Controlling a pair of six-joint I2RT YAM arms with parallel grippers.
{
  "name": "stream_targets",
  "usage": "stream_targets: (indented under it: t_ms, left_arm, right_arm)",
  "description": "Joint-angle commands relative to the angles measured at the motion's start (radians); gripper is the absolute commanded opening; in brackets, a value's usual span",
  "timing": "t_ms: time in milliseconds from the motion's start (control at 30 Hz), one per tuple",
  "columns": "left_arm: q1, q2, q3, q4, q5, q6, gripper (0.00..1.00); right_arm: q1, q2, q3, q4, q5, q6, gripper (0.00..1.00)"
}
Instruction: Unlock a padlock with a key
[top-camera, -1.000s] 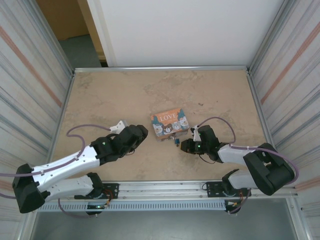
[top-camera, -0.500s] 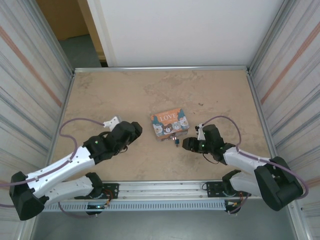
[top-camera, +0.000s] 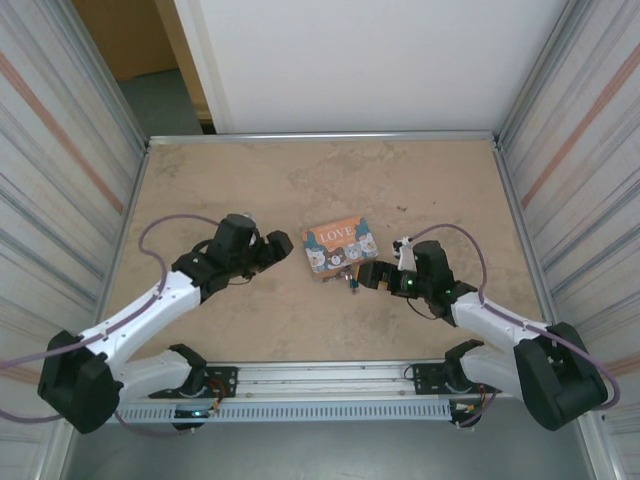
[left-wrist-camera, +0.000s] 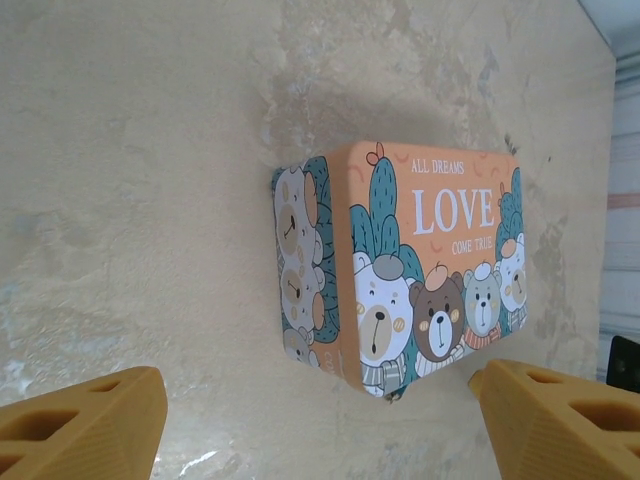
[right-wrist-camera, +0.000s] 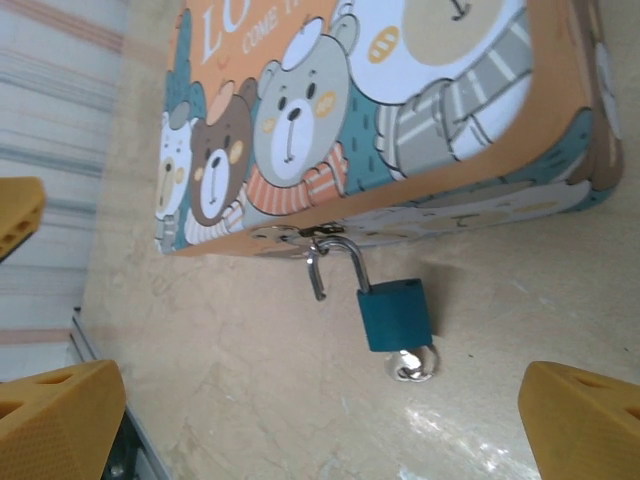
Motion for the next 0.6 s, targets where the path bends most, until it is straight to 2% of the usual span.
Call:
stream_targets:
  t_ms: [0,233,567]
  left_arm:
    - [0.038,0.059,0.040,0.069,0.154,0.082,0.82]
    - [0.050,0.238,0.111,0.109,0.260,0.136,0.82]
    - [0.053,0.428,0.169,0.153,0.307,0.149,0.82]
  right_arm:
    - [-0.008,0.028,0.043,0.048,-0.050,0.015,0.99]
    - [-0.008,0.082,0.066,0.091,-0.065,0.018,0.99]
    - [-0.009,0.134,0.098,0.114,-0.073,0.008,0.99]
